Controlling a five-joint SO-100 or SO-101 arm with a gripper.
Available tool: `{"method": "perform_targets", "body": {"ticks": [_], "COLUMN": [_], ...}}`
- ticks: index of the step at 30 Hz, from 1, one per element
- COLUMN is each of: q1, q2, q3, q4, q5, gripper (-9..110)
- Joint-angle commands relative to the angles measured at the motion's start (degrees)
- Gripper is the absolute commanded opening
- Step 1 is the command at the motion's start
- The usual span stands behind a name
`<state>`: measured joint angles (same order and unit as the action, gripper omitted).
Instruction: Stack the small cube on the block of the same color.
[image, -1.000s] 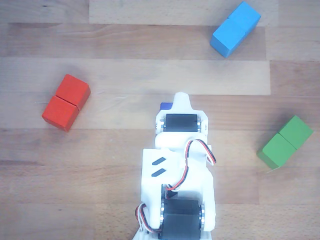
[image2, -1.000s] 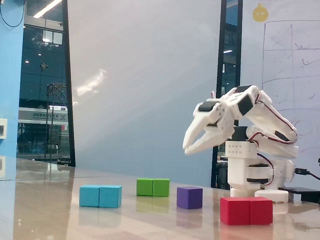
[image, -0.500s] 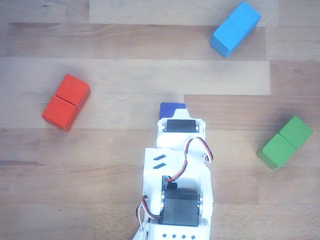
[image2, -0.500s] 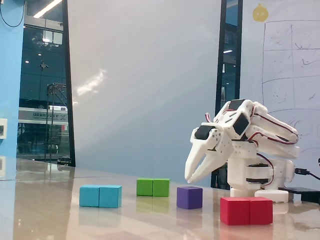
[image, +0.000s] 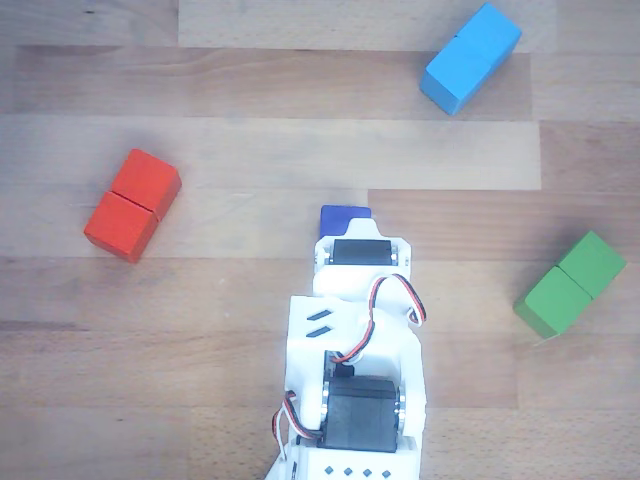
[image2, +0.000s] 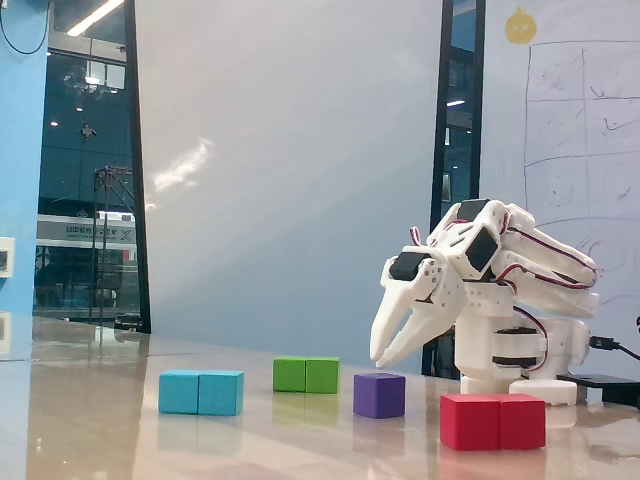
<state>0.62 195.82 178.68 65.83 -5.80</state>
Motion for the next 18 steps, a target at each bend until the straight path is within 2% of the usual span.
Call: {"method": "perform_targets", "body": {"ticks": [1, 18], "q1": [0.4, 0.5], "q2": [2.3, 2.3], "q3": [-0.7, -3.5], "q4": [-0.7, 9.1], "q5": [0.4, 0.4], "gripper": [0, 0]}}
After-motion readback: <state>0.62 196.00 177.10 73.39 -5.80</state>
